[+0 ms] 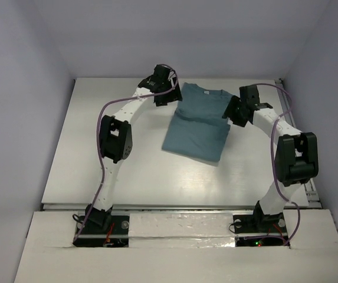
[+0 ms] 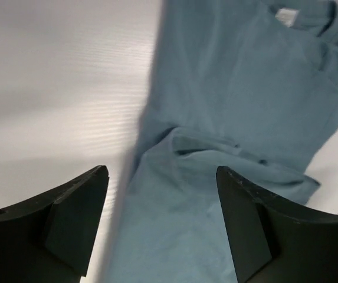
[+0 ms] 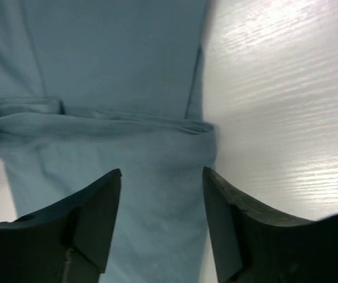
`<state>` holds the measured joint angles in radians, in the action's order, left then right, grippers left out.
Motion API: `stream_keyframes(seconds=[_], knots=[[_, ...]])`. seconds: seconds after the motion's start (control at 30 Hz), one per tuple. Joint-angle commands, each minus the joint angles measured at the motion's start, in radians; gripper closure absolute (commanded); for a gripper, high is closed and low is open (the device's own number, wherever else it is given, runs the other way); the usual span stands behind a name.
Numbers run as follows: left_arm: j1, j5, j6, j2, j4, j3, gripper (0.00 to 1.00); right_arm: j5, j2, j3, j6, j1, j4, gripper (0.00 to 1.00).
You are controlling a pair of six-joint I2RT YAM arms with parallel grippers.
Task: Fold and stack the t-shirts
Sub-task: Fold the folded rectangular tshirt in 1/3 of the way
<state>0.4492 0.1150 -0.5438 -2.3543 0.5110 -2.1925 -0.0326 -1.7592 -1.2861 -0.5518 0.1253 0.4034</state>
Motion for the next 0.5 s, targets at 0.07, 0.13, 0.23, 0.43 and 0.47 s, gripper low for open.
stream_keyframes(seconds=[0.07, 0.13, 0.23, 0.43, 0.47], knots=[[0.028, -0.054, 0.044, 0.323, -0.115, 0.385, 0.33, 0.126, 0.174, 0.023, 0.006, 0.010, -0.010, 0.69], [0.072, -0.031, 0.032, 0.470, -0.195, 0.544, 0.40, 0.200, 0.216, 0.069, -0.003, 0.060, -0.002, 1.00], [0.072, -0.014, 0.002, 0.614, -0.262, 0.824, 0.40, 0.233, 0.314, 0.230, -0.060, 0.158, -0.009, 1.00], [0.014, 0.121, -0.010, 0.673, -0.351, 1.073, 0.39, 0.283, 0.405, 0.513, -0.128, 0.158, -0.172, 1.00], [0.023, 0.124, -0.005, 0.665, -0.350, 1.073, 0.39, 0.281, 0.389, 0.521, -0.123, 0.158, -0.179, 1.00]])
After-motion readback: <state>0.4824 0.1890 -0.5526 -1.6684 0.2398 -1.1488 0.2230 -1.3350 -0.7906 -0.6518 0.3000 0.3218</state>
